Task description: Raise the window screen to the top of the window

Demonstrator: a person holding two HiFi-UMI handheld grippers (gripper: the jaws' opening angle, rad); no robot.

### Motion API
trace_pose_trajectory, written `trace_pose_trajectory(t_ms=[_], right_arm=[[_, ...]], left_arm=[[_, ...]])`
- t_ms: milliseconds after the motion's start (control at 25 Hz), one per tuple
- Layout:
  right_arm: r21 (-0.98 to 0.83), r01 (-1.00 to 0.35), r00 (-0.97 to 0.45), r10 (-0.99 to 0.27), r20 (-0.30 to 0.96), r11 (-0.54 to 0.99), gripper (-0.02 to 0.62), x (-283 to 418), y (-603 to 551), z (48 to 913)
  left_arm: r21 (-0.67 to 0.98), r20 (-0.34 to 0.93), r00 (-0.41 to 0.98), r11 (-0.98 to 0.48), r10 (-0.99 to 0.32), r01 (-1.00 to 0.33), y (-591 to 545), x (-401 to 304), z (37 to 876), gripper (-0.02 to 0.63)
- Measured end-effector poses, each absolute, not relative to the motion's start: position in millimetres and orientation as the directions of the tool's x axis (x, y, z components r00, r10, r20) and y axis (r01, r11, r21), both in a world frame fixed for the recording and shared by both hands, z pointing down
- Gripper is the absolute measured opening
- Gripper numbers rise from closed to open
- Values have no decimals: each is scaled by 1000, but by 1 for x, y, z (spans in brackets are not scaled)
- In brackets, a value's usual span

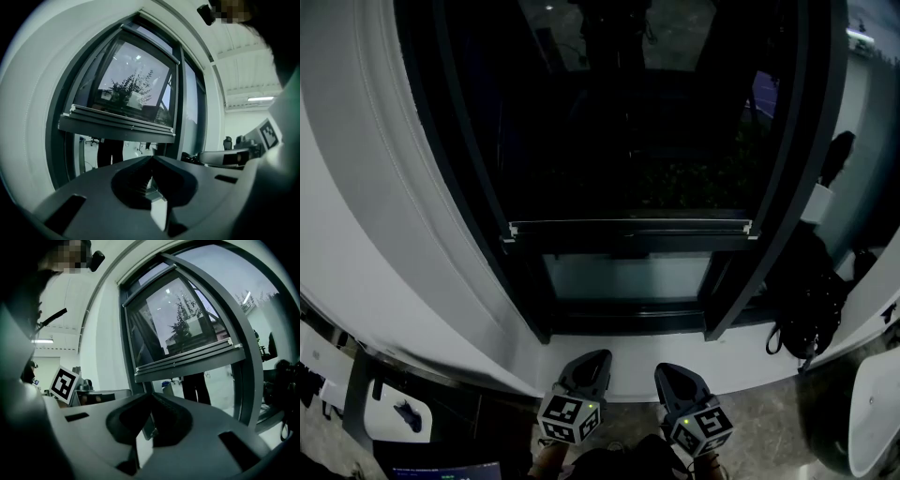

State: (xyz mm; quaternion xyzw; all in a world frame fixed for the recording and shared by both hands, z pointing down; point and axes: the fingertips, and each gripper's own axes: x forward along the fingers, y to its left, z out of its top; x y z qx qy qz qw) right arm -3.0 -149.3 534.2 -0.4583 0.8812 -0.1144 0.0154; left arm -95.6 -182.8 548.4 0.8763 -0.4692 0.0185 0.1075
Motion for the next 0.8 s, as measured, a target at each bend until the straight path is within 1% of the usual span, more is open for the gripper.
trace_pose_trajectory(t_ms=[280,400,520,640,800], right_arm=[[-167,-809,-584,-800,137,563,11,4,-196,531],[-67,-803,-594,-789,158,592,11,8,-222,521],[25,-756,-643,-748,163,655,11,7,-248,514],[116,-724,-658,-731,180,680,11,10,-279,504],[220,-685,-668,-719,191,695,12,15,-322,484]], left_arm=[[170,120,530,-508,-840,-844,-231,-114,540,2],[141,112,510,-494,-853,-858,-258,-118,534,2],[95,96,495,-487,-864,-868,-288,-122,520,2],[-18,95,475,-479,-875,-878,-320,-125,505,2],[-245,110,436,-450,-893,-859,-363,-134,484,2]])
